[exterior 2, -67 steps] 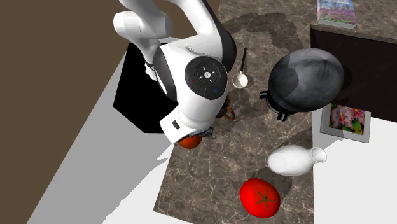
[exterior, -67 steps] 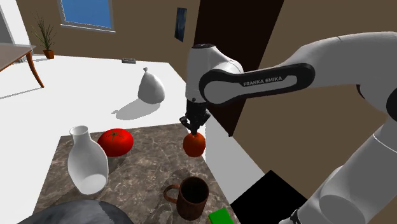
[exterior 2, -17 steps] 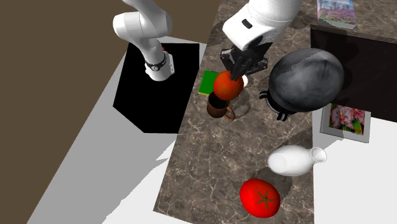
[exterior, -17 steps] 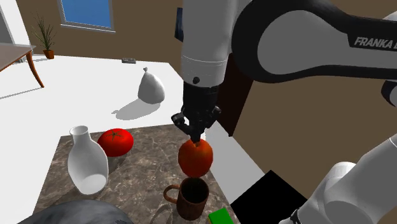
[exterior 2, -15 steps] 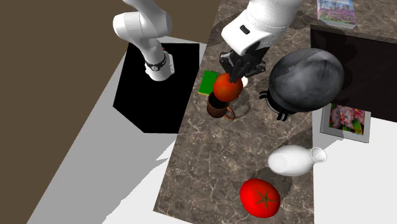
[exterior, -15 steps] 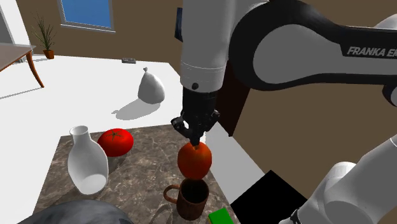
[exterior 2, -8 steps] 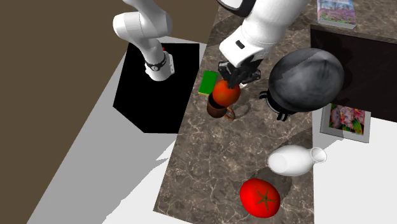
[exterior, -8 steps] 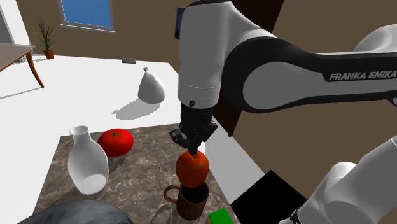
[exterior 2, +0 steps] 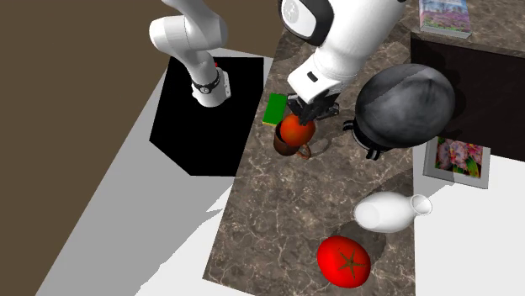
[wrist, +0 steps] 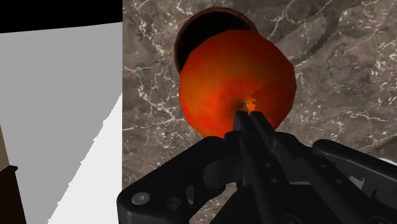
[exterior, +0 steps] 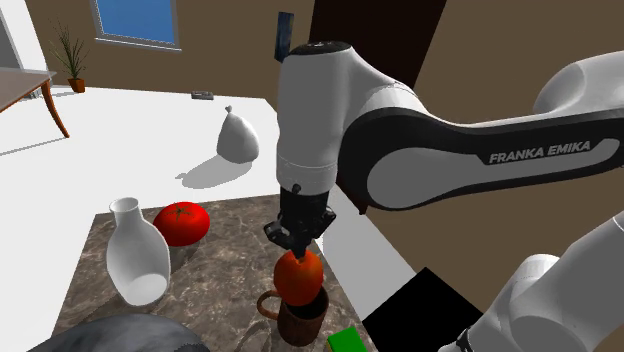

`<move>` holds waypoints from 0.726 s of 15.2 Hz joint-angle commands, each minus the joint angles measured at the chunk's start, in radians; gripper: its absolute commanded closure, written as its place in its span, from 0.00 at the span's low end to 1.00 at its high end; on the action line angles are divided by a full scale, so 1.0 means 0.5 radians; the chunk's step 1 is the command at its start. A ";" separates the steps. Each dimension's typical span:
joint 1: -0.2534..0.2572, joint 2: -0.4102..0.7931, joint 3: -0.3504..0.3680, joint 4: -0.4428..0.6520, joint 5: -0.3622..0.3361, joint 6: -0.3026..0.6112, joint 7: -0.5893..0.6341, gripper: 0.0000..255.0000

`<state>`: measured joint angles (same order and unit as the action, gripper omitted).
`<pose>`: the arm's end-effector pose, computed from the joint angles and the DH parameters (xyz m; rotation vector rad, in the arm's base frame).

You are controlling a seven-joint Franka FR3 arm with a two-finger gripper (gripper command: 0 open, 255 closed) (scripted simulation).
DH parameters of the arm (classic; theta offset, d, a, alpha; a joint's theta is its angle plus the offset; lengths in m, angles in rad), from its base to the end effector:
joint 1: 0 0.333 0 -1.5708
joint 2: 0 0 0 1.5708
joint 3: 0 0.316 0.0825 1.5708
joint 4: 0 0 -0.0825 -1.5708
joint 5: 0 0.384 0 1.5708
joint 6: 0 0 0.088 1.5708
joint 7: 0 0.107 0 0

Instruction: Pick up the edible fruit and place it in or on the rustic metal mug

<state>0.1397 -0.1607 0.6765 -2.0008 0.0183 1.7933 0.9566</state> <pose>0.3395 0.3841 0.5057 3.0170 -0.2352 0.0184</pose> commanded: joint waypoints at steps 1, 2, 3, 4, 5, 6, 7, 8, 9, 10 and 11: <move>0.000 0.000 0.000 -0.014 0.001 0.011 0.000 1.00; 0.001 0.000 0.000 -0.014 0.001 0.011 0.000 1.00; 0.001 0.000 0.000 -0.014 0.001 0.011 0.000 1.00; 0.001 0.000 0.000 -0.014 0.001 0.011 0.000 1.00; 0.001 0.000 0.000 -0.014 0.001 0.011 0.000 1.00; 0.001 0.000 0.000 -0.014 0.001 0.011 0.000 1.00; 0.001 0.000 0.000 -0.014 0.001 0.011 0.000 1.00; 0.002 -0.002 0.000 -0.014 0.003 0.009 0.000 0.00; 0.002 -0.001 0.001 -0.012 0.002 0.008 0.001 0.00; 0.002 -0.002 0.001 -0.013 0.003 0.008 0.001 0.00; 0.002 -0.003 0.000 -0.013 0.003 0.008 0.001 0.00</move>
<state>0.1407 -0.1620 0.6766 -2.0070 0.0197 1.7973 0.9569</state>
